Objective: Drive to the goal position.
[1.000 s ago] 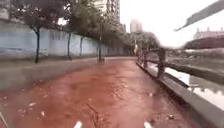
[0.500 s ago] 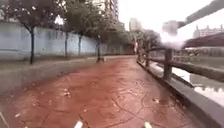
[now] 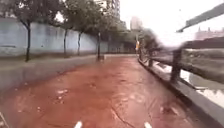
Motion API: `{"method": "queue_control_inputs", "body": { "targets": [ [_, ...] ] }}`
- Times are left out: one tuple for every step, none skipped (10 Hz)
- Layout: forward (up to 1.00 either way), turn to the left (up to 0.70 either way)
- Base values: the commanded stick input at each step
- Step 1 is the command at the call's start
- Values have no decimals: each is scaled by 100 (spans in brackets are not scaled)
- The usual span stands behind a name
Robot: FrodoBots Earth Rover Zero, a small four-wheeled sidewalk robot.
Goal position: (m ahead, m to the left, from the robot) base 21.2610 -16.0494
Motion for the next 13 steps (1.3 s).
{"method": "queue_control_inputs", "body": {
  "targets": [
    [50,0],
    [50,0],
    [50,0],
    [50,0],
    [50,0],
    [50,0],
    [50,0],
    [50,0],
    [50,0],
    [50,0],
    [50,0],
    [50,0],
    [50,0]
  ]
}}
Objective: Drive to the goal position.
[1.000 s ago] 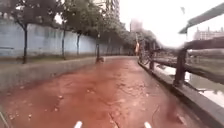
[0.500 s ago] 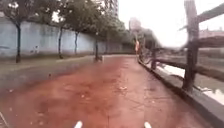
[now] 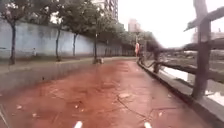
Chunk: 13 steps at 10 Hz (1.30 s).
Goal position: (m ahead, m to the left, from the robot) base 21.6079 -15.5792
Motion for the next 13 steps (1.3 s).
{"method": "queue_control_inputs", "body": {
  "targets": [
    [50,0],
    [50,0],
    [50,0],
    [50,0],
    [50,0],
    [50,0],
    [50,0],
    [50,0],
    [50,0],
    [50,0],
    [50,0],
    [50,0],
    [50,0]
  ]
}}
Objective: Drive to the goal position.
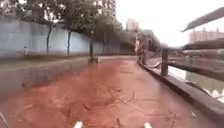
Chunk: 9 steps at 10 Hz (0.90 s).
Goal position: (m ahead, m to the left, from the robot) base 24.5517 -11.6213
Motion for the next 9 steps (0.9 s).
{"method": "queue_control_inputs", "body": {
  "targets": [
    [50,0],
    [50,0],
    [50,0],
    [50,0],
    [50,0],
    [50,0],
    [50,0],
    [50,0],
    [50,0]
  ]
}}
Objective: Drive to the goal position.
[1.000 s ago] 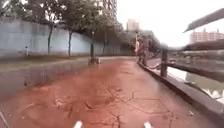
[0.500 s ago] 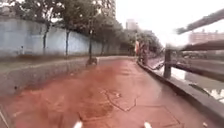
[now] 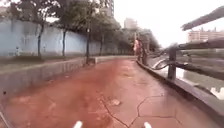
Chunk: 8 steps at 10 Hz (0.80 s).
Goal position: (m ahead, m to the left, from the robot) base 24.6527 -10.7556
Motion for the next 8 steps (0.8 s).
{"method": "queue_control_inputs", "body": {
  "targets": [
    [50,0],
    [50,0],
    [50,0],
    [50,0],
    [50,0],
    [50,0],
    [50,0],
    [50,0]
  ]
}}
